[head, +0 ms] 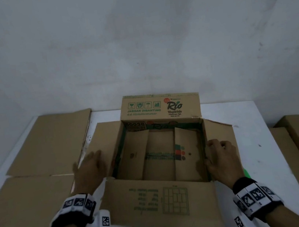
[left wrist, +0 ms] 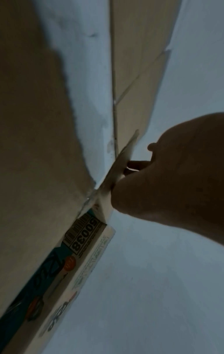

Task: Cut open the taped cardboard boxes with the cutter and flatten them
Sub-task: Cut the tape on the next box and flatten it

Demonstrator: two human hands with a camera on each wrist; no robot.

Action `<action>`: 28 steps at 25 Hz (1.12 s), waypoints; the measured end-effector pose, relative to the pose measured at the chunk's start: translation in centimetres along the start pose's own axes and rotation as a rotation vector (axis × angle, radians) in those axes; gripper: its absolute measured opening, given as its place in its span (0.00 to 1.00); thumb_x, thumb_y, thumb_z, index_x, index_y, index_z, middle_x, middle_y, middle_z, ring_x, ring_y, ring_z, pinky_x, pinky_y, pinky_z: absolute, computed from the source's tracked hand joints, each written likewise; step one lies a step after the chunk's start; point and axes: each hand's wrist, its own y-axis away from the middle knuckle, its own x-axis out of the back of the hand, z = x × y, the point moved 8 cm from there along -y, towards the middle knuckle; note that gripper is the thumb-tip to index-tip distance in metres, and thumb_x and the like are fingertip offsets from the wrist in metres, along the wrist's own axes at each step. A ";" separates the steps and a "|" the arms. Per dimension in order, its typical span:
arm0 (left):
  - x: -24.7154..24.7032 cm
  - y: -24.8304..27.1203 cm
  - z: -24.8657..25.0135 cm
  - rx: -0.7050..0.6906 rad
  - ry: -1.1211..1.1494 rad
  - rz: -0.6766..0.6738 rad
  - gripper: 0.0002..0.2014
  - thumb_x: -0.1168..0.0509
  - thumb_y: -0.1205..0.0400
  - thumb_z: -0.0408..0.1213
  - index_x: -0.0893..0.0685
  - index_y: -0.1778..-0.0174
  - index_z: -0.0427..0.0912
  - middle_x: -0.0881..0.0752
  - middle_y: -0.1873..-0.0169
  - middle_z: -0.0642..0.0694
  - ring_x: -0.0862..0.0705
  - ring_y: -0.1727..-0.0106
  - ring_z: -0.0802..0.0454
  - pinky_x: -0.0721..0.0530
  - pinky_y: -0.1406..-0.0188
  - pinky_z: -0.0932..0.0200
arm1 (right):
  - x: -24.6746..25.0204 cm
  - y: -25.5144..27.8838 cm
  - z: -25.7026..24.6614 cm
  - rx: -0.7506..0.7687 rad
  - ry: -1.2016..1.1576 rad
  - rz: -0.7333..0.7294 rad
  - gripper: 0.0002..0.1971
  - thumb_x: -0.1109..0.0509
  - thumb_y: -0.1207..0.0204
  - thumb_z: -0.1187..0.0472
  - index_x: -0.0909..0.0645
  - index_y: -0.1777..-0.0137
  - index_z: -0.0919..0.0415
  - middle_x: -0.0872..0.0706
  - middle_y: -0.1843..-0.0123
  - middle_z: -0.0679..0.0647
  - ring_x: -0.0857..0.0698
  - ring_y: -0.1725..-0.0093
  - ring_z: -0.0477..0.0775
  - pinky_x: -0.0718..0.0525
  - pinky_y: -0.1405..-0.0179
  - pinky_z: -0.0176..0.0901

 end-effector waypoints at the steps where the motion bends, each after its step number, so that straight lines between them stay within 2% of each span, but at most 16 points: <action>1: -1.0 0.1 0.3 0.057 0.114 -0.077 0.27 0.44 0.10 0.50 0.33 0.16 0.45 0.30 0.19 0.40 0.31 0.19 0.40 0.40 0.19 0.33 | -0.2 0.1 0.1 0.012 -0.019 0.002 0.27 0.25 0.26 0.58 0.27 0.28 0.55 0.26 0.34 0.63 0.27 0.35 0.65 0.22 0.45 0.52; 4: -3.2 -0.4 1.7 0.162 0.412 -0.266 0.49 0.38 0.21 0.70 0.45 0.12 0.45 0.38 0.15 0.41 0.33 0.18 0.37 0.23 0.28 0.43 | -0.7 0.4 0.7 0.038 -0.052 0.020 0.27 0.26 0.22 0.56 0.29 0.24 0.54 0.26 0.31 0.62 0.24 0.34 0.65 0.20 0.46 0.49; 6: -4.3 -1.0 2.1 0.176 0.418 -0.332 0.56 0.30 0.27 0.69 0.50 0.11 0.45 0.36 0.16 0.41 0.28 0.21 0.36 0.18 0.33 0.47 | -0.9 0.2 0.7 0.045 -0.044 0.013 0.27 0.27 0.21 0.55 0.30 0.23 0.54 0.25 0.30 0.62 0.21 0.35 0.64 0.20 0.48 0.48; 10: -5.7 -1.2 2.0 0.171 0.410 -0.340 0.52 0.25 0.23 0.55 0.52 0.11 0.48 0.31 0.18 0.37 0.25 0.24 0.35 0.27 0.24 0.42 | -0.8 -0.2 0.7 0.031 -0.048 -0.018 0.26 0.27 0.21 0.52 0.31 0.25 0.52 0.25 0.29 0.60 0.20 0.37 0.61 0.18 0.48 0.47; 13: -4.9 -0.8 1.2 0.161 0.515 -0.346 0.44 0.28 0.18 0.51 0.48 0.11 0.49 0.27 0.21 0.38 0.21 0.29 0.37 0.22 0.33 0.47 | -0.2 0.1 0.7 0.034 -0.133 -0.062 0.26 0.29 0.20 0.48 0.30 0.24 0.52 0.26 0.28 0.56 0.20 0.35 0.60 0.19 0.42 0.46; 14: -4.3 -0.6 0.5 0.158 0.540 -0.324 0.42 0.30 0.18 0.53 0.44 0.12 0.49 0.27 0.21 0.39 0.21 0.29 0.38 0.22 0.37 0.50 | 0.4 0.3 0.8 0.041 -0.182 -0.067 0.26 0.29 0.19 0.48 0.29 0.24 0.53 0.25 0.29 0.55 0.20 0.34 0.58 0.19 0.39 0.46; 16: -2.0 0.2 -1.0 0.123 0.540 -0.169 0.43 0.32 0.23 0.65 0.36 0.15 0.50 0.23 0.24 0.39 0.20 0.29 0.38 0.22 0.39 0.50 | 1.8 1.4 1.0 0.139 -0.249 -0.042 0.24 0.28 0.20 0.54 0.28 0.25 0.49 0.25 0.30 0.52 0.19 0.33 0.57 0.20 0.38 0.42; 18: -0.2 1.5 -2.5 0.162 0.585 0.006 0.42 0.31 0.24 0.65 0.32 0.16 0.51 0.23 0.24 0.41 0.21 0.28 0.36 0.21 0.34 0.42 | 2.5 3.2 1.1 0.281 -0.229 -0.086 0.32 0.27 0.23 0.60 0.33 0.26 0.33 0.28 0.28 0.49 0.22 0.31 0.53 0.23 0.38 0.35; 20: -0.3 2.9 -3.9 0.266 0.694 0.062 0.42 0.28 0.24 0.58 0.36 0.15 0.53 0.29 0.19 0.42 0.26 0.24 0.36 0.25 0.26 0.36 | 1.4 5.2 1.0 0.362 -0.186 -0.274 0.41 0.29 0.28 0.60 0.41 0.25 0.20 0.41 0.19 0.44 0.32 0.22 0.49 0.24 0.30 0.39; 21: -0.8 3.6 -4.1 0.318 0.750 0.045 0.44 0.27 0.23 0.55 0.41 0.13 0.53 0.32 0.17 0.42 0.28 0.22 0.36 0.27 0.25 0.35 | 0.3 6.0 0.9 0.384 -0.110 -0.385 0.45 0.29 0.30 0.57 0.47 0.24 0.17 0.51 0.16 0.41 0.41 0.17 0.49 0.30 0.22 0.45; 23: -2.3 4.9 -3.9 0.439 0.949 -0.021 0.52 0.26 0.24 0.53 0.55 0.12 0.57 0.37 0.15 0.41 0.31 0.20 0.35 0.28 0.25 0.33 | -1.5 6.6 0.8 0.433 0.167 -0.490 0.49 0.27 0.30 0.50 0.56 0.20 0.19 0.67 0.16 0.41 0.65 0.15 0.49 0.50 0.16 0.54; 24: -3.7 5.4 -3.8 0.518 1.103 -0.062 0.54 0.27 0.25 0.55 0.60 0.12 0.59 0.38 0.15 0.41 0.30 0.20 0.35 0.28 0.25 0.32 | -2.1 6.3 0.8 0.453 0.273 -0.473 0.49 0.26 0.29 0.48 0.55 0.18 0.22 0.70 0.16 0.43 0.71 0.16 0.51 0.56 0.16 0.57; 25: -4.8 5.9 -3.2 0.604 1.235 -0.119 0.53 0.30 0.25 0.59 0.58 0.12 0.58 0.39 0.15 0.40 0.30 0.20 0.35 0.27 0.26 0.33 | -2.5 5.9 0.7 0.472 0.316 -0.433 0.45 0.27 0.27 0.47 0.51 0.18 0.24 0.69 0.14 0.48 0.71 0.15 0.55 0.55 0.15 0.61; 26: -6.0 6.5 -2.7 0.693 1.338 -0.176 0.51 0.32 0.26 0.62 0.52 0.11 0.54 0.39 0.15 0.37 0.30 0.21 0.33 0.27 0.27 0.33 | -2.6 5.6 0.6 0.483 0.306 -0.387 0.41 0.28 0.25 0.50 0.45 0.18 0.25 0.64 0.12 0.53 0.67 0.13 0.58 0.51 0.15 0.65; 27: -6.5 7.0 -1.9 0.737 1.404 -0.246 0.49 0.31 0.26 0.63 0.41 0.12 0.46 0.36 0.17 0.33 0.28 0.23 0.30 0.25 0.29 0.32 | -2.5 5.3 0.4 0.495 0.266 -0.341 0.37 0.30 0.25 0.54 0.40 0.20 0.26 0.57 0.11 0.58 0.61 0.12 0.61 0.43 0.17 0.69; 28: -6.3 7.4 -0.8 0.756 1.454 -0.313 0.45 0.29 0.28 0.62 0.28 0.19 0.39 0.28 0.24 0.28 0.23 0.30 0.27 0.20 0.35 0.32 | -2.0 5.0 0.1 0.516 0.222 -0.297 0.35 0.31 0.26 0.57 0.35 0.22 0.27 0.47 0.12 0.61 0.52 0.12 0.64 0.36 0.22 0.72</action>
